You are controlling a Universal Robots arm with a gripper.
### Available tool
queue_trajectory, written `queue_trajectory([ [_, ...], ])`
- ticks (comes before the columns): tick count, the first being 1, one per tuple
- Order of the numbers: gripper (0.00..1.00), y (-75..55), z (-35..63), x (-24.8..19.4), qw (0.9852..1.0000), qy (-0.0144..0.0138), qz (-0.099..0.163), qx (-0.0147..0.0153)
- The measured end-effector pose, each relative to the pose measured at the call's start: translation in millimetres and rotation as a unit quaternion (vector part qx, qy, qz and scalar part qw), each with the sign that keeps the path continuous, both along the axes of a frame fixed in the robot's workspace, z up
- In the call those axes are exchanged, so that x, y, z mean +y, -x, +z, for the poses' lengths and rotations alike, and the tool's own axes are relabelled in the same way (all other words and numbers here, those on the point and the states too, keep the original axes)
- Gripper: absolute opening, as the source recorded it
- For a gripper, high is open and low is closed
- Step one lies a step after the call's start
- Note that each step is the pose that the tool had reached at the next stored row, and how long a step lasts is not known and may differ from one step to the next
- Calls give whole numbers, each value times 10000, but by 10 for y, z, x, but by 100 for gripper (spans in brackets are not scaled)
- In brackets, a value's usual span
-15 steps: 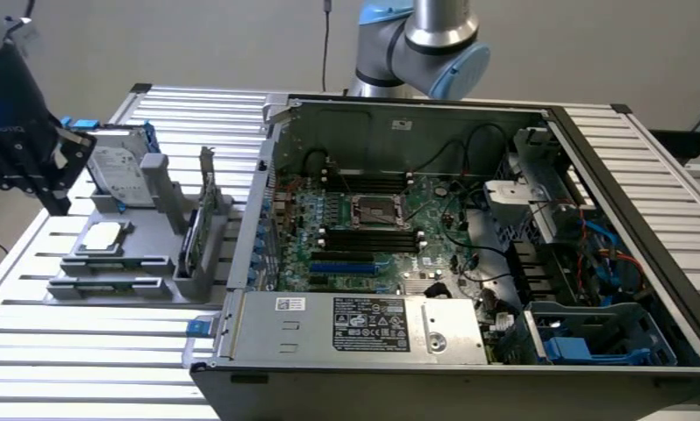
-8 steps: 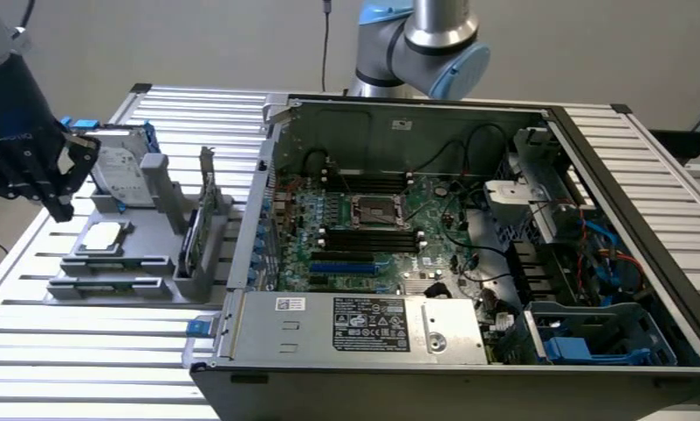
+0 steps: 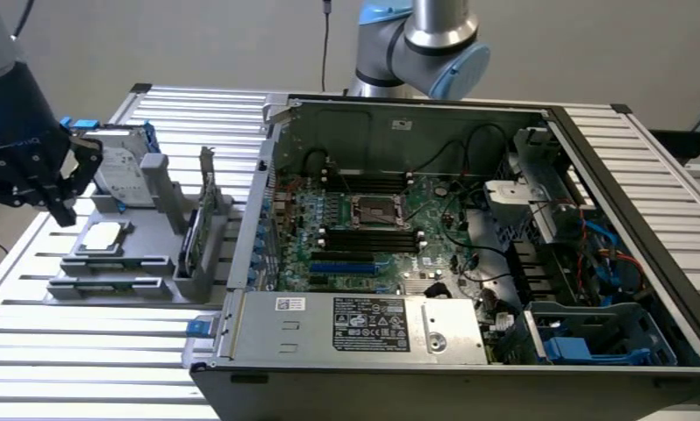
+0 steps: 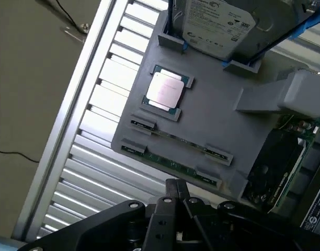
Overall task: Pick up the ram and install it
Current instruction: 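Pick up the ram and move it above insertion slot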
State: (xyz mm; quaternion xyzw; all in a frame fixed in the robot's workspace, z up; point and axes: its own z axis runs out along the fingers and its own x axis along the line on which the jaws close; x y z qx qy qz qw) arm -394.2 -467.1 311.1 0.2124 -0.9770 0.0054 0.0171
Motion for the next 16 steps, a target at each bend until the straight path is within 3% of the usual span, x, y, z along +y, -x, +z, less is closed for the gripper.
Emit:
queue_trajectory([
  [4,11,0,-24,0,9993,0,365,0],
  [8,11,0,-49,0,9974,-1,726,-1],
  [12,11,0,-73,0,9941,0,1088,0],
  [16,11,0,-97,0,9894,0,1449,-1],
])
